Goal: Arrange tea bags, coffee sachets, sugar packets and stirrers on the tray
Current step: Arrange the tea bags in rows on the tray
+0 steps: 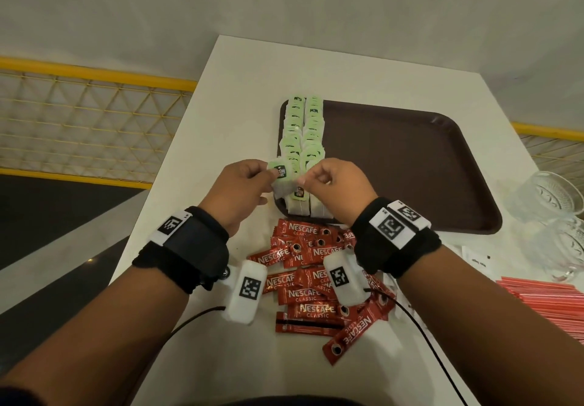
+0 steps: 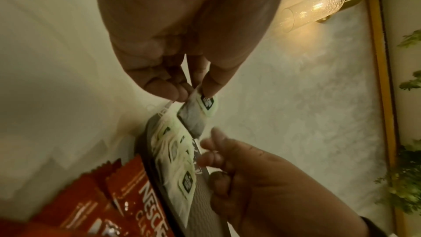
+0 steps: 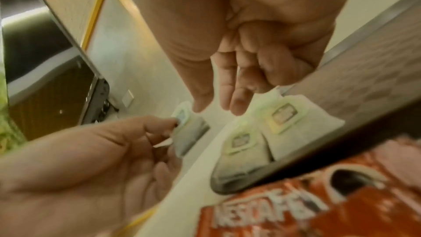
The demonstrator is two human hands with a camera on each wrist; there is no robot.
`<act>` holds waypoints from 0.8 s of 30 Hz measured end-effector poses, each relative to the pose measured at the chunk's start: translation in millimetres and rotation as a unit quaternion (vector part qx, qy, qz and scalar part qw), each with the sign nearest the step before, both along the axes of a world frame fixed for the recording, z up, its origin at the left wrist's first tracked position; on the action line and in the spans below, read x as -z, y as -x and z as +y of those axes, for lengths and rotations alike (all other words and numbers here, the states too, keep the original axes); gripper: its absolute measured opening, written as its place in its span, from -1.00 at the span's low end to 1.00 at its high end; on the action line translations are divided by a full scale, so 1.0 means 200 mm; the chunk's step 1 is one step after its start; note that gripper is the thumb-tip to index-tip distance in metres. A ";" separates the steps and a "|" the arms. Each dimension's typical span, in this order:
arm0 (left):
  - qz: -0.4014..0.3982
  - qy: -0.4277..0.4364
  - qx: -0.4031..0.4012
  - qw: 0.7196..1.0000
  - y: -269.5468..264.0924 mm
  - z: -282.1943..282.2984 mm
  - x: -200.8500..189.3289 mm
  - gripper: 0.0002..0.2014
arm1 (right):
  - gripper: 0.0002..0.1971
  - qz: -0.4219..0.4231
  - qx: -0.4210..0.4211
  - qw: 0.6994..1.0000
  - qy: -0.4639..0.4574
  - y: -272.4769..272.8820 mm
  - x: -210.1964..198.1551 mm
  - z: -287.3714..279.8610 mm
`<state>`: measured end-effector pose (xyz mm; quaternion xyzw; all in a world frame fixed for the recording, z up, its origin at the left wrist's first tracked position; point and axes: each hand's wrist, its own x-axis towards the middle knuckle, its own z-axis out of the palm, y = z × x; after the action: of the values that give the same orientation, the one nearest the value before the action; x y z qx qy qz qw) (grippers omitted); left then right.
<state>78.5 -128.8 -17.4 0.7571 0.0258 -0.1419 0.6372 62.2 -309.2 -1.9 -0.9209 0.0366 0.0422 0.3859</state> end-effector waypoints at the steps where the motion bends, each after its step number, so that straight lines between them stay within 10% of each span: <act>1: -0.006 -0.001 0.019 1.000 0.01 -0.02 -0.01 -0.81 | -0.77 0.000 -0.015 0.999 -0.030 0.01 -0.01 0.00; 6: -0.035 -0.017 0.082 0.996 0.03 -0.10 -0.02 -0.90 | -0.84 0.046 -0.007 0.993 -0.110 0.04 -0.02 -0.07; 12: -0.117 -0.231 0.121 0.958 0.02 -0.08 0.00 -0.80 | -0.86 0.139 0.050 0.984 -0.098 0.07 0.04 -0.17; 24: -0.158 -0.318 0.172 0.919 0.01 -0.11 0.01 -0.73 | -0.85 0.064 -0.038 0.986 0.151 0.09 0.00 -0.11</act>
<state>75.5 -151.1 -19.0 0.9250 -0.1627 -0.1120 0.3247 43.9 -331.9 -1.7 -0.9647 0.0317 0.1094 0.2375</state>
